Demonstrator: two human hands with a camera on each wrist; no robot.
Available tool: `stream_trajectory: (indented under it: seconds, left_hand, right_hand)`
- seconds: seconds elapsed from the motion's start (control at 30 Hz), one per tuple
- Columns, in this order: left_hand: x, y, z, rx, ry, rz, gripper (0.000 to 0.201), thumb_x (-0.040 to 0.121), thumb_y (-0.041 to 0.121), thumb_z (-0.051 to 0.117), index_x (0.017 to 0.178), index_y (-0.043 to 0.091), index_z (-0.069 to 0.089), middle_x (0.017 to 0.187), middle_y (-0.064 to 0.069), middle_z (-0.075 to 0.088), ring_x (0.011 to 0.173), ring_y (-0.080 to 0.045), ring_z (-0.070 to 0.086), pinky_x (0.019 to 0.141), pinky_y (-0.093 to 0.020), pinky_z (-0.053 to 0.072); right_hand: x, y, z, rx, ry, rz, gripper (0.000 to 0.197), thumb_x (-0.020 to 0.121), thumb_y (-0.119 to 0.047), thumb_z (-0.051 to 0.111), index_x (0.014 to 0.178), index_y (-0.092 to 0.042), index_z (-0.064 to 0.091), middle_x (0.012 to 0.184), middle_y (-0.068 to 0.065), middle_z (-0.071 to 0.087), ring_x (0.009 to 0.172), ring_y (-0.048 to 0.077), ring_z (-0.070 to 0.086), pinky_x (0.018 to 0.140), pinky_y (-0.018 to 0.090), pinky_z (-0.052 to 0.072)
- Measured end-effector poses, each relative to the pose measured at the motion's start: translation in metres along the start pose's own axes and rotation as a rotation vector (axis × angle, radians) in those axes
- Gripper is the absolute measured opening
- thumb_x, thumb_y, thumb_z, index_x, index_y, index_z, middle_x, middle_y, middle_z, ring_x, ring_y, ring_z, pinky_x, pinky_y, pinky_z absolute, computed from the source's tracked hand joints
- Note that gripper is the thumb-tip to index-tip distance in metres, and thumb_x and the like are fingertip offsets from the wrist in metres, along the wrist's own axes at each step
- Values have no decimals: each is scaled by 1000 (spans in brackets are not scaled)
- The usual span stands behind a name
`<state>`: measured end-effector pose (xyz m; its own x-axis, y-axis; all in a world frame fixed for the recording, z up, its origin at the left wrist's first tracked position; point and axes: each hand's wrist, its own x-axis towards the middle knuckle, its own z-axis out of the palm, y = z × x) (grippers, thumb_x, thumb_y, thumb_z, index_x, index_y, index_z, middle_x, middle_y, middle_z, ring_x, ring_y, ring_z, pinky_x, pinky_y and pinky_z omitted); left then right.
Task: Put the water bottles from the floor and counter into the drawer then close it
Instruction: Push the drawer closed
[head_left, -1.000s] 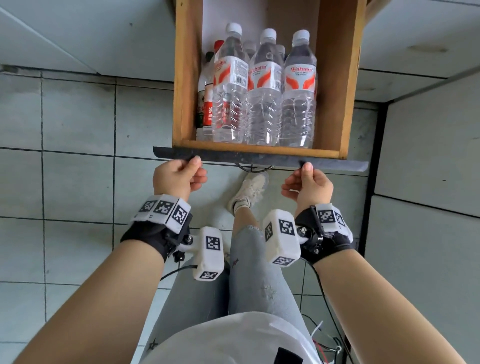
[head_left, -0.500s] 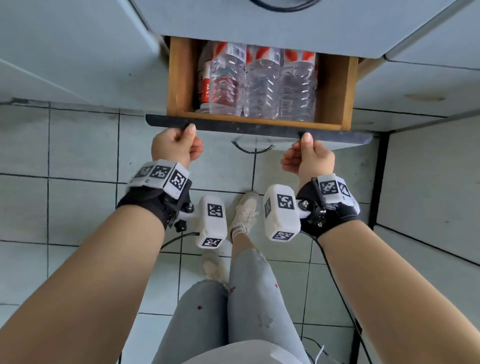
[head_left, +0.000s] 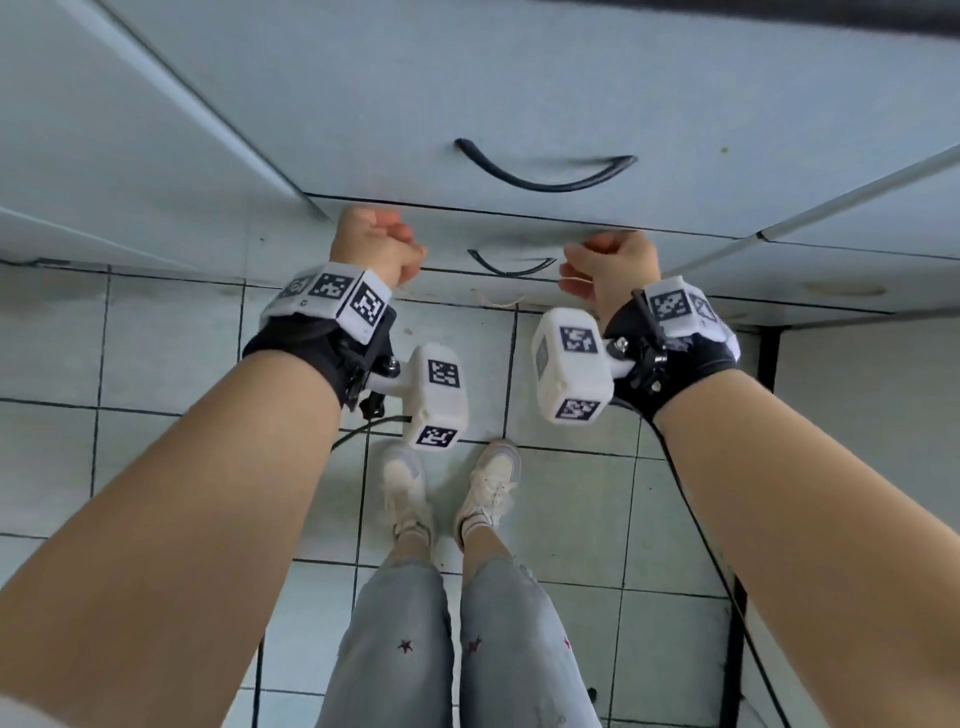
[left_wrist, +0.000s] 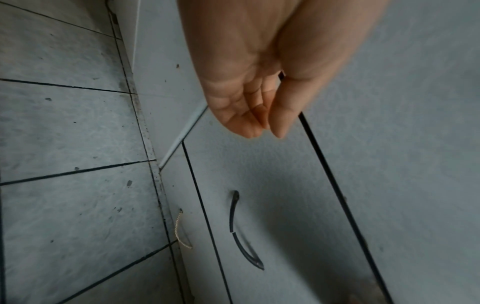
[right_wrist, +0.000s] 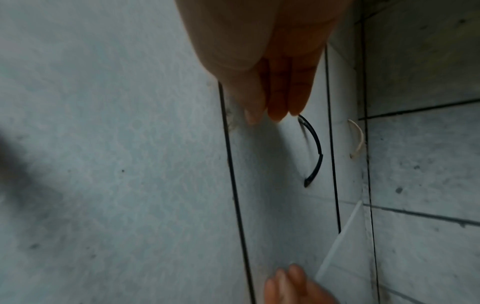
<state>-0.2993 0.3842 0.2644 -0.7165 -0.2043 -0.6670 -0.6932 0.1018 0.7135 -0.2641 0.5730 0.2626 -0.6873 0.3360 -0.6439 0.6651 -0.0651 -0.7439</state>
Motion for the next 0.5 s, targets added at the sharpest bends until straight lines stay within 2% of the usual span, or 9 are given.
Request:
stream_trajectory:
  seconds: [0.07,0.13,0.2,0.27,0.3,0.4,0.5]
  left_hand:
    - [4,3,1,-20,-9,-23,35,77,-16,52,76,18,44,73,2,50,60,-7,55,56,-22,44]
    - [4,2,1,-23,-13,-34,33,78,-12,54,78,19,43,77,3,51,66,-8,57,56,-21,43]
    - [-2,1,0,-13,-30,-41,27,79,-4,57,87,20,46,87,1,54,82,-13,56,59,-22,45]
    - [-11,3,-2,-15,-53,-44,29,80,1,56,101,20,47,90,1,56,82,-13,56,61,-23,46]
    - [-17,6,-3,-26,-66,-55,28,81,3,55,101,20,49,87,3,57,79,-11,57,61,-23,46]
    - [-39,19,-6,-107,-123,-125,18,84,6,54,82,24,54,76,6,60,67,-8,59,57,-21,44]
    - [-68,38,-16,-158,-165,-164,19,86,7,51,77,24,56,69,6,64,58,-6,61,52,-20,44]
  right_hand:
    - [4,-2,4,15,6,37,33,86,3,53,59,-10,41,60,6,48,54,14,53,55,25,51]
    - [4,-2,6,24,14,85,31,86,3,53,65,-13,37,64,5,48,54,14,53,53,25,50]
    - [2,-3,3,50,31,133,30,86,2,53,69,-15,36,68,4,48,54,15,52,53,26,48]
    - [-4,-8,1,50,51,156,27,86,-1,54,71,-17,40,69,3,49,54,15,51,52,26,47]
    - [-10,-11,-1,40,53,163,25,87,-3,54,71,-18,42,69,3,50,54,14,52,53,25,47]
    - [-39,-25,-5,28,8,172,22,88,-5,51,71,-18,47,65,2,52,51,13,52,49,22,46]
    - [-82,-47,-12,25,-41,182,21,90,-5,48,72,-17,48,64,4,52,55,16,50,52,25,40]
